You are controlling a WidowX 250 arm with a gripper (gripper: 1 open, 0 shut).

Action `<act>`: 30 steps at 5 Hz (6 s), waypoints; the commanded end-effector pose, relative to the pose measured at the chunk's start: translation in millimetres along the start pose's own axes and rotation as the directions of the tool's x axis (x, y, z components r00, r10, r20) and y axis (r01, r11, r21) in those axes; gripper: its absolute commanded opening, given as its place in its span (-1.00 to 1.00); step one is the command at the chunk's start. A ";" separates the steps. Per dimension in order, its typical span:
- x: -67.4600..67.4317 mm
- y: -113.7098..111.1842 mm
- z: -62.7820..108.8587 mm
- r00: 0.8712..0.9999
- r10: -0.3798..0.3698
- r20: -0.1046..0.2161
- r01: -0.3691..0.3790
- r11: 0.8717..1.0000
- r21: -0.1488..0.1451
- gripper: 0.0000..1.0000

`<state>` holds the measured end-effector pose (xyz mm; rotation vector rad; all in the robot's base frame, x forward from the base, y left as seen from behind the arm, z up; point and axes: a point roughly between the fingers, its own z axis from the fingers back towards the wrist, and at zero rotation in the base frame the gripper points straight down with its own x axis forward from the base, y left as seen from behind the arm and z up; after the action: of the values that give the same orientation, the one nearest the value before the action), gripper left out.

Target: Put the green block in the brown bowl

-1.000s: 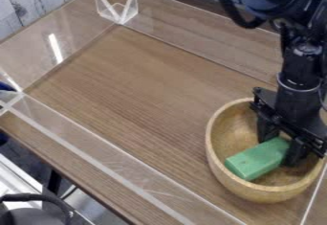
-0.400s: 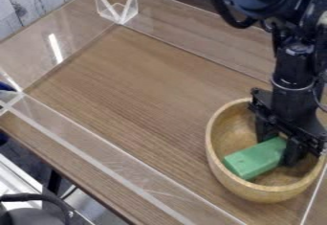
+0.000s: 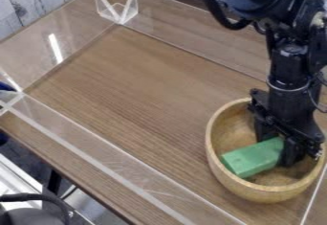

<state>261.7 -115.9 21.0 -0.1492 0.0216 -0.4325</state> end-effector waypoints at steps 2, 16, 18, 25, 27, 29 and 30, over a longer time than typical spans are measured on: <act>-10.5 7.5 -7.4 0.999 0.008 -0.052 -0.007 1.000 0.019 1.00; 8.6 27.4 60.3 0.992 0.105 0.072 -0.110 0.992 0.068 1.00; 15.2 22.1 50.0 0.993 0.091 0.081 -0.099 0.990 0.097 1.00; 22.9 14.1 53.7 0.984 0.083 0.157 -0.105 0.985 0.134 1.00; 20.3 21.9 64.2 0.976 0.096 0.194 -0.119 0.987 0.109 1.00; 16.4 30.7 95.5 0.927 0.143 0.348 -0.201 0.970 0.137 1.00; 11.1 55.1 112.3 0.939 0.180 0.294 -0.243 0.951 0.193 1.00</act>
<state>292.2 -54.1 107.4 0.0234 -0.2244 -0.1905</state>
